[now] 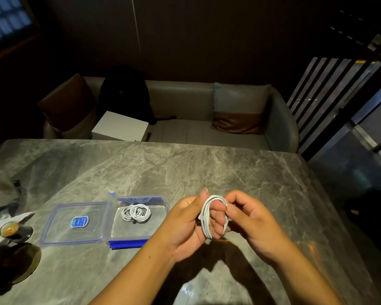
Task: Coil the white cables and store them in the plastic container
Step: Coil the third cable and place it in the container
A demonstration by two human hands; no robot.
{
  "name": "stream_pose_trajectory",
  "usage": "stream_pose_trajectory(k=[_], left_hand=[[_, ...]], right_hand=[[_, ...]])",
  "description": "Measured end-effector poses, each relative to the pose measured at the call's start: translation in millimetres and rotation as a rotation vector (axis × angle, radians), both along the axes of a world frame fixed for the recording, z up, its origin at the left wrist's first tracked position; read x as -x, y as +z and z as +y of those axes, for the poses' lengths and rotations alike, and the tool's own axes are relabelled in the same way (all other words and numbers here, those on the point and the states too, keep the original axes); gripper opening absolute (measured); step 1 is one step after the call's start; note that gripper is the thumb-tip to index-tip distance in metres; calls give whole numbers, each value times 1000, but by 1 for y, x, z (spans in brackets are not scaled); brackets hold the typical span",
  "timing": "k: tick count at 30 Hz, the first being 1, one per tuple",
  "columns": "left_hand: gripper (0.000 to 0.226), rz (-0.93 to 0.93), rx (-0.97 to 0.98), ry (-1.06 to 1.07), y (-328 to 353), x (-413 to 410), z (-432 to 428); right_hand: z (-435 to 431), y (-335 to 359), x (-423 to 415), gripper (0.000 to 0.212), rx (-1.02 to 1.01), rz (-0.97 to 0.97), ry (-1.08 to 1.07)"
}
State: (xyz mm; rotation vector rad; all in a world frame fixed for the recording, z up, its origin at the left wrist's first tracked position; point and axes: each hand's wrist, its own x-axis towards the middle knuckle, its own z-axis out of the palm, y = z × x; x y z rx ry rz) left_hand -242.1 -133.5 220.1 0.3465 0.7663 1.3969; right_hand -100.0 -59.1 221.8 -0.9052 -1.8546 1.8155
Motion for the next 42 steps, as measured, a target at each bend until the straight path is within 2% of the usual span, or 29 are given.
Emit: stream_pose_trajectory(k=[2, 7, 10, 16, 20, 28, 35, 40, 42], left_hand=[[43, -19, 21, 28, 2, -2, 0], [45, 38, 161, 161, -3, -7, 5], [47, 211, 174, 173, -5, -4, 4], [22, 566, 45, -20, -8, 16, -2], [18, 687, 42, -111, -6, 27, -2], [16, 643, 87, -130, -10, 23, -4], [19, 625, 47, -112, -7, 21, -6], [16, 618, 74, -9, -10, 23, -7], [16, 631, 96, 1, -11, 24, -6]], right_hand=[[-4, -2, -3, 14, 39, 13, -48], [-9, -13, 3, 14, -88, -42, -190], [-7, -17, 3, 16, -188, -87, -227], [2, -8, 1, 18, -405, -181, -136], [12, -5, -3, 13, -502, -194, -74], [29, 5, -7, 13, -435, -203, 29], [35, 3, -2, 10, -675, -240, -113], [31, -15, 9, 10, -555, -167, -151], [31, -20, 10, 11, -422, -146, -135]])
